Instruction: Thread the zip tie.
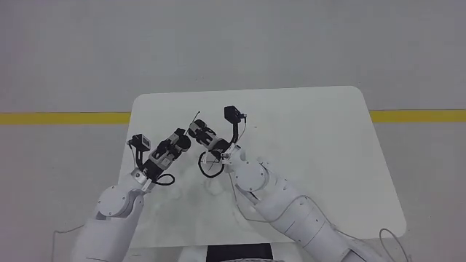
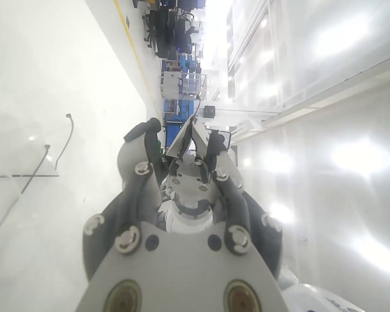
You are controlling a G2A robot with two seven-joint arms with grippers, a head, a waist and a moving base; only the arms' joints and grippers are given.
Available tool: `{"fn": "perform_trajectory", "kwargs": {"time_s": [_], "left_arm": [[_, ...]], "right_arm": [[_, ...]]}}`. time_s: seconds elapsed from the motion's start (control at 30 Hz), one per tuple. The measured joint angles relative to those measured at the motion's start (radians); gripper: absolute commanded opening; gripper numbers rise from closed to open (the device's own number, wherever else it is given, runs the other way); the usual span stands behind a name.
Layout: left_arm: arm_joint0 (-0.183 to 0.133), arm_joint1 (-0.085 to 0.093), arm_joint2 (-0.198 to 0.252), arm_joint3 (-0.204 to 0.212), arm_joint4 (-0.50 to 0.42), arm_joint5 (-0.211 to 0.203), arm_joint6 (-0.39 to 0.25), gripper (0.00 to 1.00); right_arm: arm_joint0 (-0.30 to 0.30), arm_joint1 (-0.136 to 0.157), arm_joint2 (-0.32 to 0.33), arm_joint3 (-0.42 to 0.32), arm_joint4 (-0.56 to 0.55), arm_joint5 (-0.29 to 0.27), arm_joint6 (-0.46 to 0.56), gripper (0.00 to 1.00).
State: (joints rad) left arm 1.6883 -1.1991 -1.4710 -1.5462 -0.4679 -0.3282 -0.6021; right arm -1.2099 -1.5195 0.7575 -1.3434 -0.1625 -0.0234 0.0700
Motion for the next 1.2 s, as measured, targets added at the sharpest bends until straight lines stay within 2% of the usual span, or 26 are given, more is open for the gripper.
{"fn": "perform_trajectory", "kwargs": {"time_s": [0.1,0.33,1.2], "left_arm": [[0.0,0.001,0.002,-0.001,-0.003,-0.002,0.0,0.29],[0.002,0.005,0.007,-0.005,-0.004,-0.004,-0.008,0.15],[-0.004,0.016,0.022,0.001,-0.007,-0.004,0.005,0.05]], "right_arm": [[-0.002,-0.001,0.005,0.001,-0.004,0.0,0.002,0.0],[-0.006,-0.006,0.013,0.004,-0.01,0.003,0.01,0.0],[-0.001,-0.025,0.022,0.025,-0.012,-0.003,0.051,0.0]]}}
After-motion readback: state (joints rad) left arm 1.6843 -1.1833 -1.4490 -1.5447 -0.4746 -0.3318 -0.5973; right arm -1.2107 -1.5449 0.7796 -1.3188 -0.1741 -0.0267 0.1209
